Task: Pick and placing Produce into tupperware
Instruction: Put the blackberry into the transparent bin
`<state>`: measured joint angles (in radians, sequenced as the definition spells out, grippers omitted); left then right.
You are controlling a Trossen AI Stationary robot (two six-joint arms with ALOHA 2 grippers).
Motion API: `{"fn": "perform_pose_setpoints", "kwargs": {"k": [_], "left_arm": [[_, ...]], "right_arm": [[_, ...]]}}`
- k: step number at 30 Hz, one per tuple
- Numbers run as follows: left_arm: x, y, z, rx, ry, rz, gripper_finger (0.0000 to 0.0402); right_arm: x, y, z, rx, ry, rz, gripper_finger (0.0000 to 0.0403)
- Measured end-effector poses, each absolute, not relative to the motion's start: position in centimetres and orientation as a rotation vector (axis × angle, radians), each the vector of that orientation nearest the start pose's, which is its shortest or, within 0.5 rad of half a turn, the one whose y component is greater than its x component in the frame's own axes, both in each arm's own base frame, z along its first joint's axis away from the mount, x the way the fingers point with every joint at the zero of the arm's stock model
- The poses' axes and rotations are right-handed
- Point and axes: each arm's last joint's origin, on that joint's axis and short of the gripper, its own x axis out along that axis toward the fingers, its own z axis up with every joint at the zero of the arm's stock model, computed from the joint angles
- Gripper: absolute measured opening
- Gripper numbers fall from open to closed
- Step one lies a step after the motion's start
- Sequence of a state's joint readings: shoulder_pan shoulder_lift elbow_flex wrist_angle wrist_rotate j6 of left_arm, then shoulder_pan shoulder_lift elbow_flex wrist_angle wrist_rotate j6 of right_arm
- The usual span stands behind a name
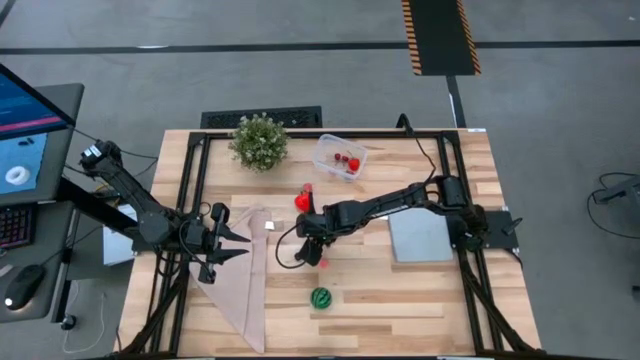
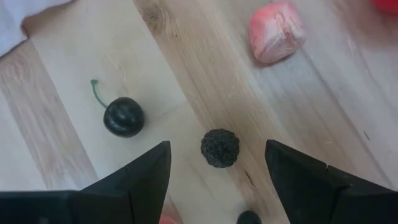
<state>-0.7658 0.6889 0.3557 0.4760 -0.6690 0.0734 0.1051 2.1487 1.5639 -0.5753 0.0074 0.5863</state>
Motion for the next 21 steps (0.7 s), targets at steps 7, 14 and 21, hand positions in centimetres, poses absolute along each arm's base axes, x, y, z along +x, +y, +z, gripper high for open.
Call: {"fn": "perform_pose_setpoints", "kwargs": {"k": [7,14,21], "left_arm": [[12.55,-9.59,26.07,-0.020,-0.111,-0.093,0.0097],[12.55,-9.58,26.08,-0.020,-0.111,-0.093,0.0097],[12.55,-9.58,26.08,-0.021,-0.111,-0.093,0.0097]], "right_arm": [[43.78,4.60,15.08,0.469,1.145,-0.262,0.0249],[43.75,4.88,15.08,0.464,1.145,-0.261,0.0170],[43.75,4.86,15.08,0.465,1.145,-0.261,0.0096]]}}
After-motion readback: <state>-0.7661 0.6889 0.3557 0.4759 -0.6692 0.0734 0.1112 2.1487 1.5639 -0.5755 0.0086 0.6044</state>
